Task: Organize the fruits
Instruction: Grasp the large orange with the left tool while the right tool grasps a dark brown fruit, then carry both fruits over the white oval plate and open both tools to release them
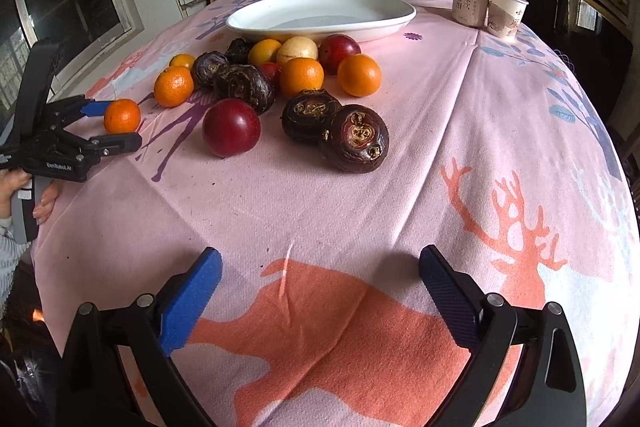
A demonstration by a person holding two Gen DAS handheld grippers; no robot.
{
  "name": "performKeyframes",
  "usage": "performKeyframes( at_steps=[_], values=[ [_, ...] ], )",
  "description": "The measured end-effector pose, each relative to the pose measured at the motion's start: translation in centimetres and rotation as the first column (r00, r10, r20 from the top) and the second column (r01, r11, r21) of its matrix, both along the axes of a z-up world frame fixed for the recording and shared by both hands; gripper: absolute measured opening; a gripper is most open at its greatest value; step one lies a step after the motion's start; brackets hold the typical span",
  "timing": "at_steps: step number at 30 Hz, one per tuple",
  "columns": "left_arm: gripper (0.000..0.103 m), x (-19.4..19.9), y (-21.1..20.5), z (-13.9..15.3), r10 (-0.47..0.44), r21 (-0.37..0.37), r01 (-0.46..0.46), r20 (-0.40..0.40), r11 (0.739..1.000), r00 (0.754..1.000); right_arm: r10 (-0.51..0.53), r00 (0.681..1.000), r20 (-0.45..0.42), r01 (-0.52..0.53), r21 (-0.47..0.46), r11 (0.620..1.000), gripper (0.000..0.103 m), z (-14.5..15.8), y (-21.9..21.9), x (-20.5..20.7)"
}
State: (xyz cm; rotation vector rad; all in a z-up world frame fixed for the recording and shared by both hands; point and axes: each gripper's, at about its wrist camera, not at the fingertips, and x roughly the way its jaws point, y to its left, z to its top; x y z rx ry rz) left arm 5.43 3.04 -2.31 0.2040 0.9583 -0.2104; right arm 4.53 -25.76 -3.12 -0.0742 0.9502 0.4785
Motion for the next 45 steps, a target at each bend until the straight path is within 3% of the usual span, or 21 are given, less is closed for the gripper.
performKeyframes(
  at_steps=[1, 2, 4, 6, 7, 10, 12, 13, 16, 25, 28, 32, 36, 40, 43, 45],
  values=[
    [0.073, -0.1, -0.2, 0.0, -0.006, 0.004, 0.006, 0.001, 1.0, 1.0, -0.019, 1.0, -0.004, 0.019, 0.026, 0.999, 0.099, 0.1, -0.5, 0.2],
    [0.069, -0.2, -0.2, 0.0, -0.01, -0.006, 0.01, 0.004, 1.0, 1.0, -0.038, 0.999, -0.007, 0.039, 0.053, 0.998, 0.099, 0.2, -1.0, 0.4],
    [0.069, -0.1, 0.0, 0.0, -0.009, -0.02, 0.009, -0.002, 1.0, 1.0, -0.075, 0.997, -0.019, 0.076, 0.112, 0.991, 0.099, 0.3, -2.2, 0.8],
    [0.061, 0.0, 0.3, 0.0, 0.002, -0.038, -0.002, -0.002, 0.999, 1.0, -0.1, 0.995, -0.027, 0.103, 0.156, 0.982, 0.099, 0.4, -3.1, 1.1],
    [0.055, 0.0, 0.5, 0.1, 0.001, -0.054, -0.002, -0.006, 0.999, 1.0, -0.116, 0.993, -0.026, 0.118, 0.165, 0.979, 0.099, 0.4, -3.4, 1.2],
    [0.054, 0.1, 0.7, 0.0, 0.001, -0.071, -0.002, -0.013, 0.997, 1.0, -0.136, 0.991, -0.011, 0.136, 0.153, 0.979, 0.099, 0.7, -3.6, 1.9],
    [0.051, 0.1, 0.7, 0.0, 0.0, -0.066, -0.001, -0.01, 0.998, 1.0, -0.141, 0.99, 0.011, 0.138, 0.134, 0.981, 0.092, 1.1, -3.5, 2.5],
    [0.044, 0.1, 0.7, 0.0, -0.002, -0.068, 0.002, -0.008, 0.998, 1.0, -0.141, 0.99, 0.014, 0.138, 0.124, 0.983, 0.083, 1.2, -3.4, 2.9],
    [0.044, 0.1, 0.6, 0.0, -0.004, -0.073, 0.004, -0.007, 0.997, 1.0, -0.126, 0.992, 0.002, 0.125, 0.108, 0.986, 0.068, 1.1, -3.0, 4.2],
    [0.044, 0.2, -0.9, 0.1, -0.047, -0.112, 0.046, -0.013, 0.993, 0.999, -0.05, 0.999, -0.003, 0.05, 0.033, 0.998, 0.066, 0.3, 0.4, 6.5],
    [0.044, 0.4, -1.6, 0.3, -0.065, -0.126, 0.064, -0.009, 0.99, 0.998, -0.029, 1.0, -0.008, 0.029, 0.035, 0.999, 0.042, 0.4, 0.6, 6.9],
    [0.044, 1.7, -2.7, 1.3, -0.086, -0.158, 0.085, 0.005, 0.984, 0.996, -0.035, 0.999, -0.005, 0.035, 0.088, 0.995, 0.042, 0.9, -0.3, 6.8],
    [0.044, 3.8, -4.3, 3.9, -0.119, -0.186, 0.128, 0.06, 0.974, 0.991, -0.088, 0.994, 0.062, 0.075, 0.176, 0.982, 0.042, 4.6, -1.6, 7.7],
    [0.044, 6.7, -5.5, 6.7, -0.121, -0.221, 0.147, 0.124, 0.964, 0.985, -0.133, 0.984, 0.121, 0.102, 0.234, 0.967, 0.042, 7.7, -1.1, 10.6],
    [0.044, 10.0, -5.8, 7.8, -0.085, -0.245, 0.117, 0.139, 0.962, 0.987, -0.141, 0.985, 0.1, 0.108, 0.284, 0.953, 0.042, 8.1, 0.5, 13.7],
    [0.045, 12.3, -6.1, 7.7, -0.06, -0.221, 0.09, 0.142, 0.971, 0.988, -0.141, 0.986, 0.086, 0.111, 0.287, 0.952, 0.042, 7.7, 2.0, 15.8]
  ],
)
